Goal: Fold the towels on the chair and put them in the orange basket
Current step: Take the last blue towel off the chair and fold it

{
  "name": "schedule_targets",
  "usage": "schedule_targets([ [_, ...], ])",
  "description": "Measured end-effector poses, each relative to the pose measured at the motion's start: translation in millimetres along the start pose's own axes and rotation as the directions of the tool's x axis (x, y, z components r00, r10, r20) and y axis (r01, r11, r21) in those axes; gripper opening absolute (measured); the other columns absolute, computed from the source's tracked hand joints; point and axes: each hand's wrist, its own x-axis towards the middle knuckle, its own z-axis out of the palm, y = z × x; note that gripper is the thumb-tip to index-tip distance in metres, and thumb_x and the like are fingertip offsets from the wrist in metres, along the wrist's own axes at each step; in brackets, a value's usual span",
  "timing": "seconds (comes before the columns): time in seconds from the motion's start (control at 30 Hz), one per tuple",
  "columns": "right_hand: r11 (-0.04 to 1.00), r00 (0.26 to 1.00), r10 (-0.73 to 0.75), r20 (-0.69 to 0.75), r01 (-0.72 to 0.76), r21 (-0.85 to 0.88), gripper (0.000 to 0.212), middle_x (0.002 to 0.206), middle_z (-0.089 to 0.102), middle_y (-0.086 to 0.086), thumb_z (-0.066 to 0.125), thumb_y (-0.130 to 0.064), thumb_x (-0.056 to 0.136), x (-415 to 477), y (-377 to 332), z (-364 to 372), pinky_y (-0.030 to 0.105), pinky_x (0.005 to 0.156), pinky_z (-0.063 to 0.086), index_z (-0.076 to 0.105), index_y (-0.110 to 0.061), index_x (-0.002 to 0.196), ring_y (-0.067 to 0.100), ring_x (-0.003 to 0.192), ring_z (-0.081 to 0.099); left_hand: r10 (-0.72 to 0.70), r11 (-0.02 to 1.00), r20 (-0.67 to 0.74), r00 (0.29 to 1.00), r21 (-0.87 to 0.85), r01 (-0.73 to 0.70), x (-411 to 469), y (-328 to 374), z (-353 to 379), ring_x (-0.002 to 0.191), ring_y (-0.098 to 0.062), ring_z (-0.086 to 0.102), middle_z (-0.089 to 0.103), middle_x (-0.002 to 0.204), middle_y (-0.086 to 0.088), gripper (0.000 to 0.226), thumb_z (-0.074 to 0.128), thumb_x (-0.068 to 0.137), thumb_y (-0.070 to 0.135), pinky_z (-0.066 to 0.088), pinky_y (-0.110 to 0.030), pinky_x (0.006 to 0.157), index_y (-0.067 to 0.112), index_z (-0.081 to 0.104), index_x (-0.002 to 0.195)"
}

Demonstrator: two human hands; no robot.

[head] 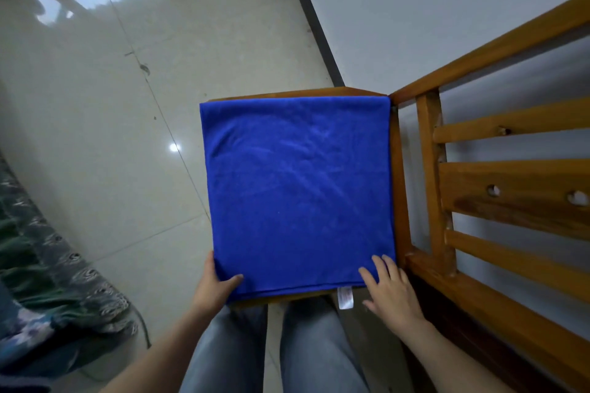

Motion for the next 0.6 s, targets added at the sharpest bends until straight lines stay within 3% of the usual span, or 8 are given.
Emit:
schedule_targets([
  [0.17,0.999,0.998,-0.023,-0.051,0.021,-0.048,0.086,0.090,0.067,0.024,0.090,-0.008,0.001,8.8,5.0,-4.3,0.044,0.056,0.055,0.073,-0.013,0.085,0.041,0.078,0.066,-0.186,0.983,-0.155,0.970,-0.024,0.185,7.9,-17.7,8.5,0.098,-0.036,0.059,0.058,0.117,-0.023,0.047,0.063,0.082,0.003,0.051,-0.046,0.085,0.001,0.047,0.126],
  [0.23,0.998,0.998,-0.020,-0.058,0.017,-0.056,0.080,0.086,0.066,0.022,0.089,-0.005,0.004,9.6,4.7,-5.3,0.042,0.052,0.053,0.071,-0.011,0.081,0.038,0.073,0.065,-0.192,0.981,-0.187,0.963,-0.041,0.187,5.5,-18.3,7.0,0.091,-0.036,0.061,0.062,0.106,-0.022,0.043,0.061,0.081,0.000,0.053,-0.047,0.081,0.000,0.050,0.122],
  [0.37,0.999,0.985,-0.036,-0.169,0.030,-0.040,0.057,0.065,0.063,0.009,0.091,-0.003,0.015,3.2,5.8,-7.7,0.032,0.045,0.050,0.068,-0.011,0.067,0.025,0.057,0.061,-0.124,0.989,-0.222,0.967,-0.110,0.101,-7.7,-10.7,-0.2,0.076,-0.029,0.060,0.060,0.085,-0.016,0.057,0.059,0.082,-0.002,0.054,-0.040,0.065,0.009,0.038,0.134],
  [0.47,0.997,0.965,0.029,-0.262,-0.009,0.077,0.038,0.065,0.063,0.003,0.091,-0.006,0.041,2.4,7.6,-23.1,0.030,0.052,0.050,0.068,-0.013,0.071,0.020,0.060,0.060,-0.017,0.983,-0.243,0.970,-0.183,-0.029,-19.5,1.0,-6.2,0.071,-0.026,0.060,0.061,0.077,-0.013,0.045,0.056,0.086,-0.002,0.055,-0.037,0.067,0.014,0.047,0.127],
  [0.53,0.971,0.936,0.148,-0.321,-0.076,0.226,0.020,0.078,0.065,0.005,0.078,-0.007,0.068,5.0,9.1,-43.3,0.033,0.064,0.050,0.068,-0.011,0.085,0.022,0.073,0.061,0.059,0.963,-0.250,0.967,-0.241,-0.121,-25.8,13.0,-12.8,0.066,-0.020,0.057,0.063,0.081,-0.013,0.028,0.052,0.088,-0.004,0.053,-0.020,0.054,0.007,0.060,0.113],
  [0.6,0.926,0.895,0.252,-0.369,-0.112,0.360,0.014,0.093,0.064,0.006,0.062,-0.009,0.085,10.1,11.7,-67.2,0.033,0.075,0.049,0.066,-0.009,0.098,0.022,0.088,0.059,0.082,0.936,-0.227,0.970,-0.317,-0.153,-32.5,29.0,-21.8,0.071,-0.018,0.056,0.063,0.091,-0.013,0.024,0.047,0.089,-0.006,0.051,-0.016,0.056,-0.001,0.065,0.104],
])
